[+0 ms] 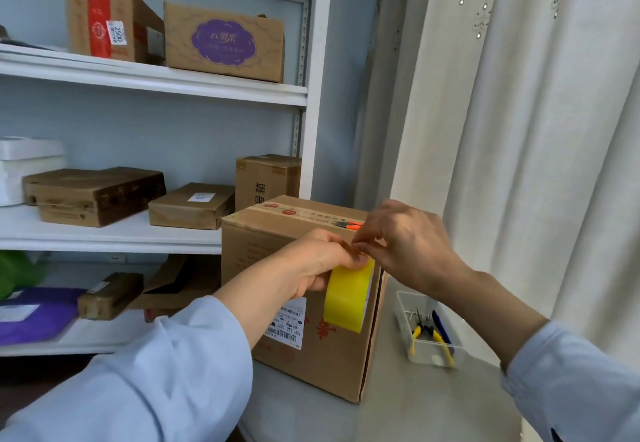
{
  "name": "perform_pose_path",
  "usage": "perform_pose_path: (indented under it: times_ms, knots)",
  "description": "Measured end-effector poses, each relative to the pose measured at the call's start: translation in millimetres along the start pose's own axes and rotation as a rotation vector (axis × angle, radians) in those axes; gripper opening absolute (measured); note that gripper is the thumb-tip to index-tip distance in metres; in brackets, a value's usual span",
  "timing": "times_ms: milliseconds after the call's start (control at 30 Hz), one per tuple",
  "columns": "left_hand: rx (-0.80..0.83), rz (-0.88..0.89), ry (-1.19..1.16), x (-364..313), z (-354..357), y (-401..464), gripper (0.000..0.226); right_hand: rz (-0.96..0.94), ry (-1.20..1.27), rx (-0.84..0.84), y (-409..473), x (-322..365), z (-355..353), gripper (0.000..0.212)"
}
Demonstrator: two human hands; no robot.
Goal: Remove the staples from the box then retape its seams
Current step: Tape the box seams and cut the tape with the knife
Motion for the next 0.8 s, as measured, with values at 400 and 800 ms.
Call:
perform_pose_path:
  times_ms: [400, 800]
  knots:
    - [-0.026, 0.104, 0.118, 11.9, 0.3, -2.7, 0.011, 0.221, 0.154, 0.06, 7.7, -10.4, -6.7, 0.015]
    - [-0.003, -0.029, -0.025, 15.3, 5.5, 8.5, 0.019, 0.424, 0.29, 0.161, 15.7, -35.6, 5.7, 0.014]
Point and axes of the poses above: each hand's wrist, its own y-axis towards the middle knuckle, its own z-axis out of the palm, x = y × z, the point moved 2 cm from there along y, towards the middle knuckle, and after that the axes turned 3 degrees about -x, right-handed, at the moved point
